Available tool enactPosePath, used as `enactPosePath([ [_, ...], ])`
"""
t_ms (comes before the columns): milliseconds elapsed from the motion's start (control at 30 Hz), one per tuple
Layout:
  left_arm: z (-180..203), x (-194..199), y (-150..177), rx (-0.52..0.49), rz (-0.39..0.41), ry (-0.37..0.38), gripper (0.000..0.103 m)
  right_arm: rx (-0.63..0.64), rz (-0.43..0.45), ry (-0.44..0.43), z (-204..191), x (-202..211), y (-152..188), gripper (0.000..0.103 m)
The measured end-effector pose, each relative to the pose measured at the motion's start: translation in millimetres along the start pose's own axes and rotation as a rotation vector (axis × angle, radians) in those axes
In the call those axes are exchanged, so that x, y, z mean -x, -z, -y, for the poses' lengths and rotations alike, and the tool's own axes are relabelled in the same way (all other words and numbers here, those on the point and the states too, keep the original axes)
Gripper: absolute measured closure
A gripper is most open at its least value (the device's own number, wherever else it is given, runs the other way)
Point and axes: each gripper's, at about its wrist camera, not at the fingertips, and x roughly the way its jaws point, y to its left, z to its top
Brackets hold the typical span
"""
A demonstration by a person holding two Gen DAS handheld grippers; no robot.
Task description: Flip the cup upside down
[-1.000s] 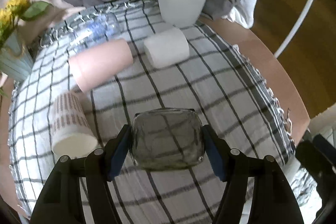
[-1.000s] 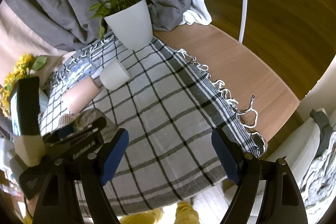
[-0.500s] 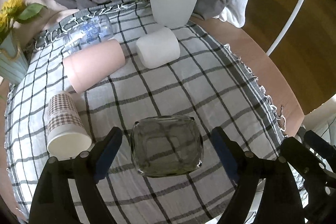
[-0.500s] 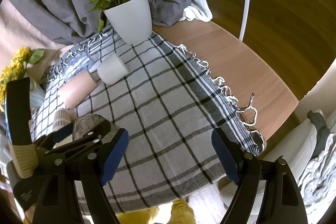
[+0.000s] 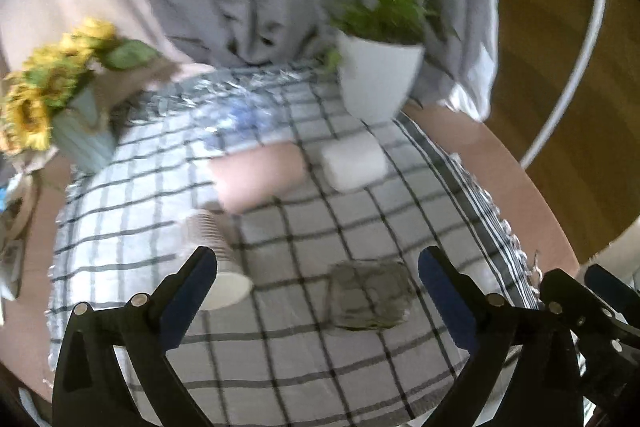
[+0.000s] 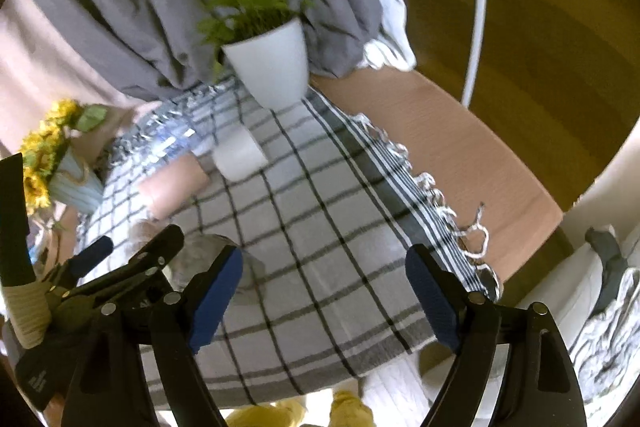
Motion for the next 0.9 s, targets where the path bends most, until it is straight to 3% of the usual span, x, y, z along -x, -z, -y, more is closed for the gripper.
enactPosePath([
  [600,-71,83,15,0.090,0.182,-0.229,0.000,0.204,0.150,-0.146,-76,48,-3,0.012],
  [900,-83,104,31,0.122,0.211,-0.228,0.000,0.259,0.160,-0.191,-93,59,8,0.012],
])
